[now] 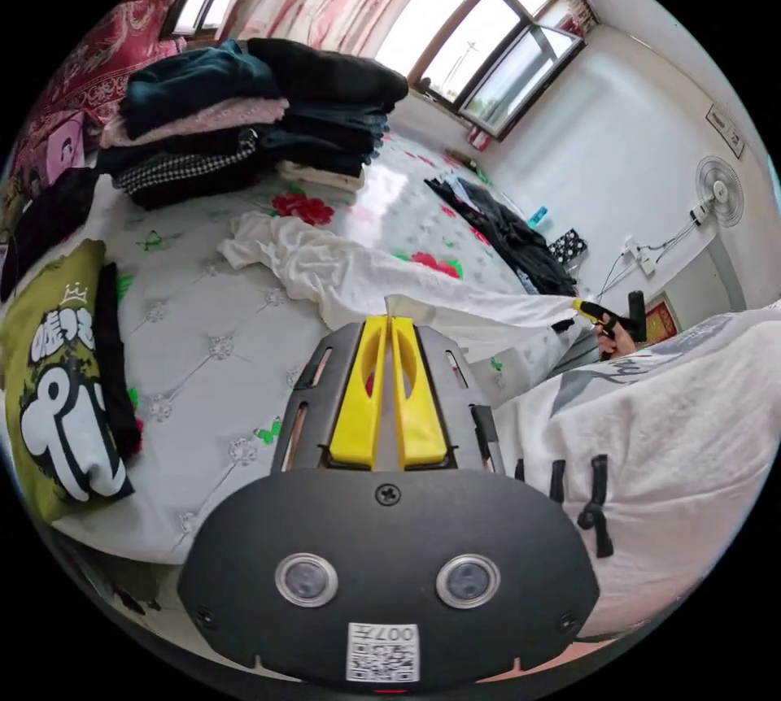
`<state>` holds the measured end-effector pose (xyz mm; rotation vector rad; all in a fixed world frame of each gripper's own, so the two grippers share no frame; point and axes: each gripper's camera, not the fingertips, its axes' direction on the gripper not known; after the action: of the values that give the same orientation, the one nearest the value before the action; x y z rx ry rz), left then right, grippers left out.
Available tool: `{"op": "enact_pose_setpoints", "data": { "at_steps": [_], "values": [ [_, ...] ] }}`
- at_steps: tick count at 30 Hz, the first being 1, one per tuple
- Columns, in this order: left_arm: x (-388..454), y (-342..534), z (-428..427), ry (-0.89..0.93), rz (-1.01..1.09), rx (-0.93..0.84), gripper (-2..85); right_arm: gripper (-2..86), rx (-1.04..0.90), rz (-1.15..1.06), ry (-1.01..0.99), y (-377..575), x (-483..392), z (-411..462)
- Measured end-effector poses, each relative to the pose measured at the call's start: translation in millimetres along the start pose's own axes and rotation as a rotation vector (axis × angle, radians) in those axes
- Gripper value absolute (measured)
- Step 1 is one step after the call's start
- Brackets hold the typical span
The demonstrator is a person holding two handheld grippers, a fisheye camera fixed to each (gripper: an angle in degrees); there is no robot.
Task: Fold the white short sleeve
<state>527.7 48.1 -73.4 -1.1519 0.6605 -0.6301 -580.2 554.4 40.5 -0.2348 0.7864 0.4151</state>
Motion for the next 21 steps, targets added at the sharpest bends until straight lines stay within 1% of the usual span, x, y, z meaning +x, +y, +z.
{"op": "enact_pose_setpoints", "data": {
  "at_steps": [3, 5, 7, 9, 10, 11, 12, 13, 14, 15, 16, 17, 18, 20, 21],
  "values": [
    [-12, 6, -51, -0.011, -0.060, 0.101, -1.0, -0.1, -0.027, 0.005, -0.067, -1, 6, 2],
    [-21, -3, -59, -0.025, -0.085, 0.129, -1.0, -0.1, -0.070, 0.004, -0.122, -14, 7, 23],
    [-34, -30, -57, -0.023, -0.106, 0.142, -1.0, -0.1, -0.100, -0.021, -0.134, -42, 1, 42],
    [-41, -95, -64, -0.029, -0.078, 0.198, -1.0, 0.0, -0.106, -0.094, -0.107, -87, -16, 53],
    [-41, -114, -70, -0.026, -0.069, 0.226, -1.0, 0.0, -0.073, -0.154, -0.071, -123, -35, 50],
    [-38, -152, -88, -0.002, -0.058, 0.286, -1.0, 0.0, -0.009, -0.209, -0.062, -161, -59, 34],
    [-30, -186, -115, 0.028, -0.053, 0.365, -1.0, 0.0, 0.037, -0.234, -0.071, -179, -71, 21],
    [-23, -201, -132, 0.043, -0.042, 0.411, -1.0, 0.0, 0.154, -0.284, -0.108, -210, -99, -13],
    [-5, -224, -169, 0.068, 0.003, 0.506, -1.0, 0.0, 0.268, -0.334, -0.154, -232, -127, -53],
    [17, -239, -206, 0.073, 0.067, 0.589, -1.0, 0.0, 0.323, -0.365, -0.178, -239, -141, -73],
    [42, -245, -242, 0.066, 0.135, 0.658, -1.0, 0.0, 0.413, -0.436, -0.218, -246, -168, -113],
    [54, -245, -259, 0.060, 0.169, 0.686, -1.0, 0.0, 0.488, -0.508, -0.239, -245, -192, -149],
    [76, -241, -290, 0.046, 0.229, 0.737, -1.0, 0.0, 0.524, -0.544, -0.242, -241, -203, -166],
    [103, -223, -328, 0.026, 0.303, 0.799, -1.0, 0.1, 0.628, -0.688, -0.224, -213, -235, -222],
    [117, -207, -348, 0.018, 0.336, 0.834, -1.0, 0.1, 0.648, -0.718, -0.216, -204, -239, -232]
  ]
}}
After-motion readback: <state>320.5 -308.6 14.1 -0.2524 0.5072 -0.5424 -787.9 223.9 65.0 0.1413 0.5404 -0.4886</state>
